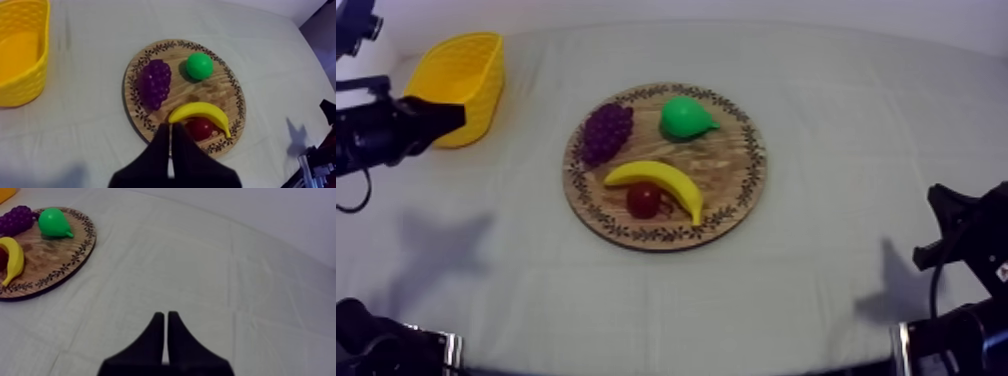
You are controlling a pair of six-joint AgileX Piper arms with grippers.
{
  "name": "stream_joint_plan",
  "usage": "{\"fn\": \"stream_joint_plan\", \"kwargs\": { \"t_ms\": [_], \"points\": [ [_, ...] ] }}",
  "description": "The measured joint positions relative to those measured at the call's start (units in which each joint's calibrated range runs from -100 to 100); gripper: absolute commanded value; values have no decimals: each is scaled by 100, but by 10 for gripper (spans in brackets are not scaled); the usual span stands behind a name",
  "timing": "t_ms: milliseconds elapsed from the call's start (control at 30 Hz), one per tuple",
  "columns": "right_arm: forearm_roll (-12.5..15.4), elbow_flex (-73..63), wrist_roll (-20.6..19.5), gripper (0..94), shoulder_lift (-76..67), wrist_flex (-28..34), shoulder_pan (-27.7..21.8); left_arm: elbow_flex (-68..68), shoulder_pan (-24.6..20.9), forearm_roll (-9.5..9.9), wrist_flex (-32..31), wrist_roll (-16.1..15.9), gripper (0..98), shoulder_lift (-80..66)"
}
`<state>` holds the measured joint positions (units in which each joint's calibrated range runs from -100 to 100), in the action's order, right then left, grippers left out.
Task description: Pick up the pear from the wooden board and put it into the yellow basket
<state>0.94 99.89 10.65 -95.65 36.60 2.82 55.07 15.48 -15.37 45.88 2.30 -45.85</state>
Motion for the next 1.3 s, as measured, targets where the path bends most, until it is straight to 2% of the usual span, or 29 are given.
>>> {"fn": "stream_joint_plan", "kwargs": {
  "t_ms": [233,467,633,1033,1300],
  "points": [
    [0,0,4,4,0,0,0,-1356,9,249,652,379,5,1413],
    [0,0,4,4,0,0,0,-2932,87,605,1675,825,5,2920],
    [0,0,4,4,0,0,0,-3960,158,765,2287,965,5,3929],
    [0,0,1,4,0,0,10,-6591,729,839,3067,1204,5,6269],
    [0,0,5,4,0,0,10,-8372,1023,691,3319,1222,7,7534]
  ]
}}
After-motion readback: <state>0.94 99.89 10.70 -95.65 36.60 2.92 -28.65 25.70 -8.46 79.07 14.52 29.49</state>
